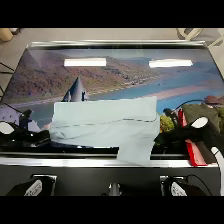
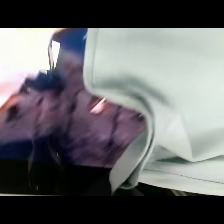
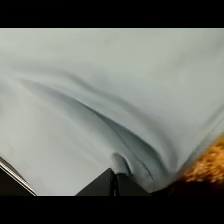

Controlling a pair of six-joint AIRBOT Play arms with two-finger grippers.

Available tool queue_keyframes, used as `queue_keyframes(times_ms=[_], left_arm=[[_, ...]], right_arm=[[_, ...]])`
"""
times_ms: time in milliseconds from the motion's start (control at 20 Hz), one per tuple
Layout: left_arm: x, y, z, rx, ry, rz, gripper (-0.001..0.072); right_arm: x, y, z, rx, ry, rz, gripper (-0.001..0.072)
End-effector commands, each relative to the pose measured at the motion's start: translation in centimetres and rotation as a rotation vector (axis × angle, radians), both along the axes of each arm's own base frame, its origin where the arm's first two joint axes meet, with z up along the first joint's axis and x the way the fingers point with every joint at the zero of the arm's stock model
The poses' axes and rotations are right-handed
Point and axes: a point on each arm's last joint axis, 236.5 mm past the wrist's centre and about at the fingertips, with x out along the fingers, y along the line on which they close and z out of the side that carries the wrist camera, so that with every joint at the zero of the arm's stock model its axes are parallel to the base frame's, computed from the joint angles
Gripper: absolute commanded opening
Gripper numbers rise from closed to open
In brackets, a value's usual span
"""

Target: Fold the shirts.

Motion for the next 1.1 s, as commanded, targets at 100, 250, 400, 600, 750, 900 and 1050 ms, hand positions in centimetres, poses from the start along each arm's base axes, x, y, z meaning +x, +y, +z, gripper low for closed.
queue_keyframes(times_ms=[100,250,400,600,750,900,1050], left_arm=[[5.9,-0.6,6.8,-0.015,-0.220,-0.001,0.0023],[9.6,-0.2,8.9,0.012,-0.315,-0.003,0.0023],[12.5,0.4,7.6,0.001,-0.271,-0.001,0.0024],[15.9,-0.2,3.4,-0.050,-0.165,-0.012,0.0024],[18.1,-0.4,1.0,-0.059,-0.123,-0.026,0.0025],[19.7,-0.6,-1.7,-0.066,-0.084,-0.030,0.0025],[19.8,-0.6,-3.4,-0.088,-0.020,0.038,0.0248]], right_arm=[[8.0,0.2,8.4,0.043,-0.277,-0.061,0.0013],[13.2,-1.6,9.9,0.002,-0.392,-0.129,0.0013],[18.1,-1.3,9.9,0.019,-0.426,-0.133,0.0013],[24.3,0.4,5.7,0.011,-0.390,-0.149,0.0014],[25.1,0.4,2.4,0.026,-0.309,-0.172,0.0016],[24.7,-0.1,0.3,-0.008,-0.274,-0.153,0.0016],[24.8,-0.7,0.7,-0.007,-0.278,-0.160,0.0187]])
